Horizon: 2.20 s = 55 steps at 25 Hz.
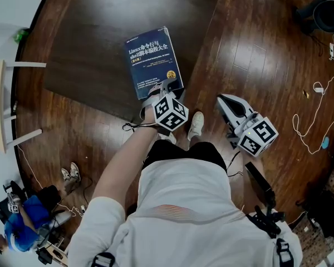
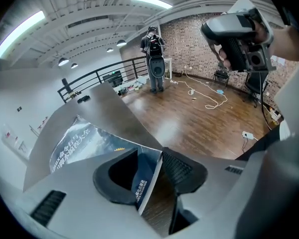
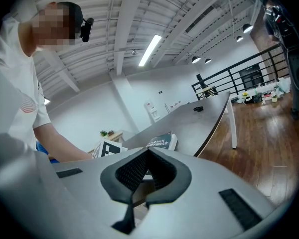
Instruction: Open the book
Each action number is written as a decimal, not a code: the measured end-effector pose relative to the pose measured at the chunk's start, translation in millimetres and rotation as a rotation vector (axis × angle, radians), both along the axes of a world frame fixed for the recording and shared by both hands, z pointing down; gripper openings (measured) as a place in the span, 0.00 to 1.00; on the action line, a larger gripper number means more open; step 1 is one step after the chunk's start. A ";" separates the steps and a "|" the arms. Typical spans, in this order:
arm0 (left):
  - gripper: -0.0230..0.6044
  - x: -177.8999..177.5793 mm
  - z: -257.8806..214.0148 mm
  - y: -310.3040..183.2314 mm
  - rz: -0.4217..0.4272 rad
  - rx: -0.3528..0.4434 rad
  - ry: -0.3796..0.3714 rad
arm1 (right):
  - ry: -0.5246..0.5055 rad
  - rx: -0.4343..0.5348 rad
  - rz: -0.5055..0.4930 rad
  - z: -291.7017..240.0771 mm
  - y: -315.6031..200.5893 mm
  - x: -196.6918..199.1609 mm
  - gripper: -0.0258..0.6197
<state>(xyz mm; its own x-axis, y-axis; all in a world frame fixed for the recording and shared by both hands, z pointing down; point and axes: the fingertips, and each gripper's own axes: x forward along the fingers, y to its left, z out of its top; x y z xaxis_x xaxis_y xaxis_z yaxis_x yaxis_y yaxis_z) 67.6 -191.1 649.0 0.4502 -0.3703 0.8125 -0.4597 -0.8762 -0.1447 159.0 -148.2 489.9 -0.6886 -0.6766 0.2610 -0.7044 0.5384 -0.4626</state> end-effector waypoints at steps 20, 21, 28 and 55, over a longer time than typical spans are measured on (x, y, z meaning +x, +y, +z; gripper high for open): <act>0.07 -5.4 -30.0 2.9 -0.139 -0.057 0.198 | -0.005 -0.008 -0.022 3.6 2.7 -5.3 0.03; 0.07 -6.0 -33.7 2.4 -0.151 -0.058 0.215 | -0.006 -0.007 -0.025 3.5 2.4 -5.9 0.03; 0.07 -27.2 -77.2 -4.5 -0.282 -0.038 0.397 | -0.013 -0.006 -0.045 1.8 0.0 -11.0 0.03; 0.06 -266.9 -76.9 7.1 -1.000 0.007 0.511 | -0.023 -0.014 -0.194 -10.7 -12.1 -59.5 0.03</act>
<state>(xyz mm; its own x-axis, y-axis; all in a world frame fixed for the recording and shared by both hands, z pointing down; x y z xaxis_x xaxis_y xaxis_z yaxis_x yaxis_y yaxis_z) -199.2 -184.1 572.2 0.2277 -0.7558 0.6140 -0.9628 -0.0804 0.2581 99.5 -160.4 479.2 -0.8116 -0.5271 0.2521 -0.5772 0.6563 -0.4859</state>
